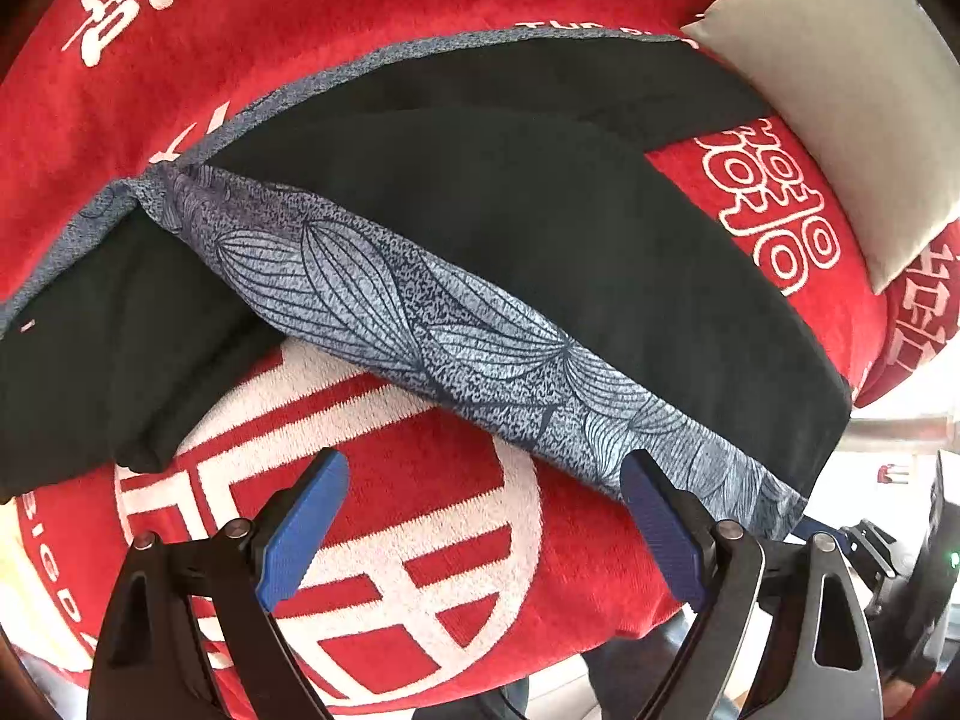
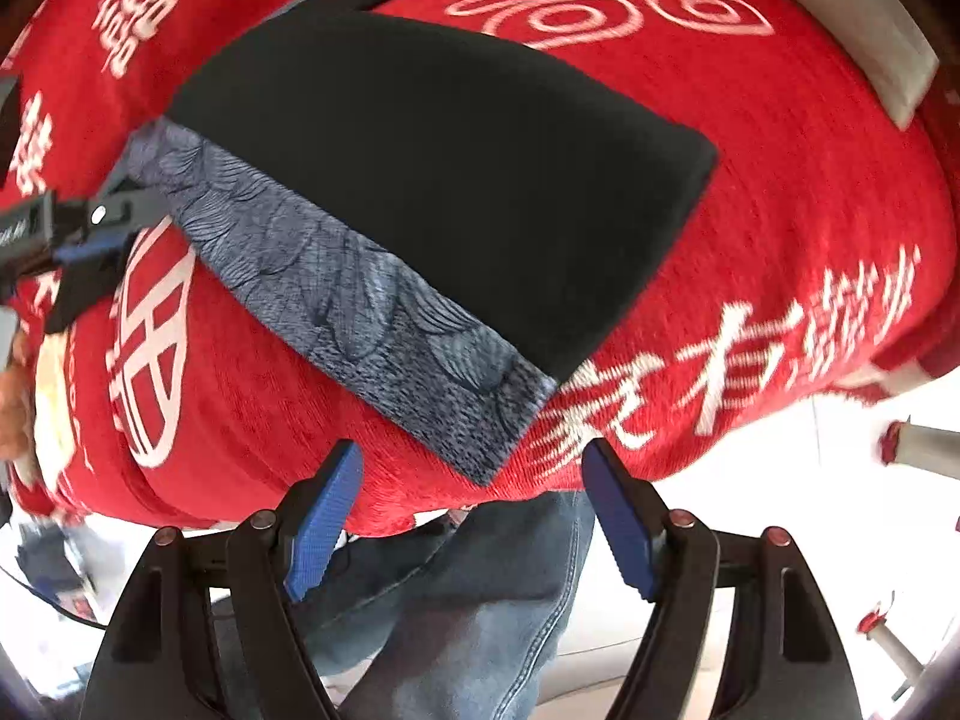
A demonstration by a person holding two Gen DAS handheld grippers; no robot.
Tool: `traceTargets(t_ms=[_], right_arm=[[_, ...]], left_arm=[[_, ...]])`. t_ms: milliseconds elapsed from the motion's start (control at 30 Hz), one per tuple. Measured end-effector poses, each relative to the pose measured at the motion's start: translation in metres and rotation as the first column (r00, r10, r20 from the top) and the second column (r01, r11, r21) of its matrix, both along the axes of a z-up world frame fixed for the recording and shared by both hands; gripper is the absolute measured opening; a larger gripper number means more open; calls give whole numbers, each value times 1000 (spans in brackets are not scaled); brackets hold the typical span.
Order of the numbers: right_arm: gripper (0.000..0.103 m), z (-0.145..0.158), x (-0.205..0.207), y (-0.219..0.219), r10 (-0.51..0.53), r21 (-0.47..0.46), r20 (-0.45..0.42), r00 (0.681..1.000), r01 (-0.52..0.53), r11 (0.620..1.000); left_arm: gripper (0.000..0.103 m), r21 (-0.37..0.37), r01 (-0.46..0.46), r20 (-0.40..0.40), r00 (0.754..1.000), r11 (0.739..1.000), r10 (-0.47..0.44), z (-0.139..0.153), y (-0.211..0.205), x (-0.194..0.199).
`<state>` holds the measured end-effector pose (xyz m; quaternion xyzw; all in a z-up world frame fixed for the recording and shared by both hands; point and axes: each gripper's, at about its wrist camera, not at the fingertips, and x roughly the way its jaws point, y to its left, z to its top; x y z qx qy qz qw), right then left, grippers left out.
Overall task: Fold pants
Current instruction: 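Open both tools and release the folded legs onto the trousers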
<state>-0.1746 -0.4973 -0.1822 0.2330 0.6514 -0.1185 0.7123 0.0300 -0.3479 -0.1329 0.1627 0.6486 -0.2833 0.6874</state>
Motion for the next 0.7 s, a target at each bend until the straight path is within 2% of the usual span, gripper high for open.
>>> traceTargets(t_ms=[233, 533, 700], right_arm=[[79, 3, 10, -8, 26, 18, -8, 1000, -25, 1000], [79, -1, 4, -15, 18, 32, -13, 1000, -17, 999], [79, 2, 0, -20, -16, 145, 85, 996, 3, 989]], left_arm=[[93, 46, 8, 5, 1000, 999, -8, 3, -12, -3], [93, 63, 13, -4, 1000, 998, -13, -6, -29, -6], [93, 61, -2, -18, 1000, 998, 3, -15, -33, -8]])
